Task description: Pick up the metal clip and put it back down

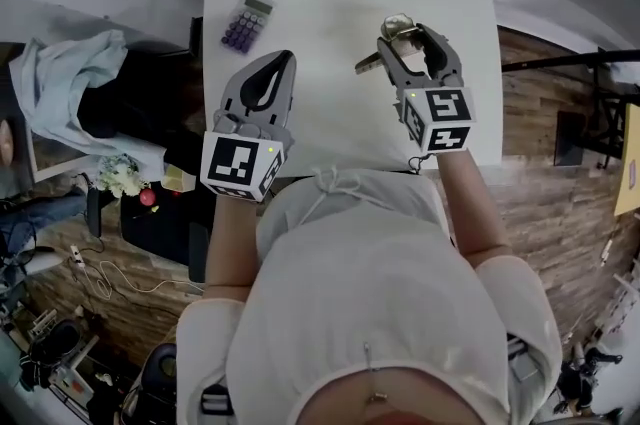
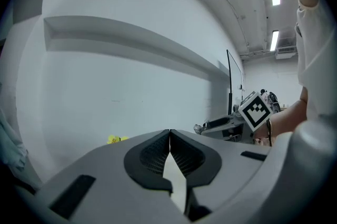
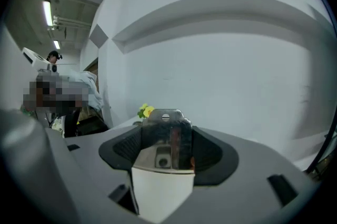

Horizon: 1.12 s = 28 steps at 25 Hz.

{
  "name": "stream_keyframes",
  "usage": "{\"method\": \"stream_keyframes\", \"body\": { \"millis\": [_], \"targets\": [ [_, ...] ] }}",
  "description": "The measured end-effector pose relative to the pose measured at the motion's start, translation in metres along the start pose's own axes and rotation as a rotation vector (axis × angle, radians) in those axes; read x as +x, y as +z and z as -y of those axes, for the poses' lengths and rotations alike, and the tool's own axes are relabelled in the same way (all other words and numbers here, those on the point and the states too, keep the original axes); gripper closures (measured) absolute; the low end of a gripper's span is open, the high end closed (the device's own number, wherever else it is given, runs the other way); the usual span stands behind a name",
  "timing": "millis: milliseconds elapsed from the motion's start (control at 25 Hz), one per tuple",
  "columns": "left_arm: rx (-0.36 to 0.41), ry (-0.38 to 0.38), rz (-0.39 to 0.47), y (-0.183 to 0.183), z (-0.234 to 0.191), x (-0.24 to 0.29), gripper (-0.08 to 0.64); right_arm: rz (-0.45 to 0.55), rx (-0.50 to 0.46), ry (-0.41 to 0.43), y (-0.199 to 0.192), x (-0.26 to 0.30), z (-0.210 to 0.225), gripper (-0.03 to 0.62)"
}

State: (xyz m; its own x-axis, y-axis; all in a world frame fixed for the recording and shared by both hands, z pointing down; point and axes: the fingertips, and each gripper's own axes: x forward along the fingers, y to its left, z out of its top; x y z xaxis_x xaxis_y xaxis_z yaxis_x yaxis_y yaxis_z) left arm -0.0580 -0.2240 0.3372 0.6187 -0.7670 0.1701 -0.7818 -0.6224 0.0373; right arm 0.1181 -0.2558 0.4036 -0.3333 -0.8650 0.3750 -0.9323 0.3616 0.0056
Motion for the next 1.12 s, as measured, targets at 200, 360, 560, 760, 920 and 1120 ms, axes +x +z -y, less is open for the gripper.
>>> {"method": "stream_keyframes", "body": {
  "millis": [200,360,560,760,920,1120],
  "targets": [
    [0.035,0.018,0.041,0.020,-0.004,-0.009,0.541,0.145,-0.042,-0.019,0.046,-0.034,-0.003,0.301],
    [0.056,0.028,0.060,0.032,-0.004,-0.012,0.541,0.235,-0.097,-0.038,0.074,-0.061,-0.004,0.301],
    [0.064,0.030,0.071,0.035,-0.011,-0.012,0.541,0.289,-0.109,-0.057,0.087,-0.074,-0.009,0.301],
    [0.075,0.021,0.080,0.044,-0.002,-0.008,0.541,0.301,-0.097,-0.070,0.090,-0.084,0.000,0.299],
    [0.070,0.019,0.078,0.044,0.001,-0.006,0.541,0.286,-0.090,-0.065,0.086,-0.081,0.001,0.301],
    [0.049,0.012,0.069,0.037,0.000,-0.002,0.541,0.231,-0.079,-0.052,0.069,-0.062,0.001,0.301]
  ]
}}
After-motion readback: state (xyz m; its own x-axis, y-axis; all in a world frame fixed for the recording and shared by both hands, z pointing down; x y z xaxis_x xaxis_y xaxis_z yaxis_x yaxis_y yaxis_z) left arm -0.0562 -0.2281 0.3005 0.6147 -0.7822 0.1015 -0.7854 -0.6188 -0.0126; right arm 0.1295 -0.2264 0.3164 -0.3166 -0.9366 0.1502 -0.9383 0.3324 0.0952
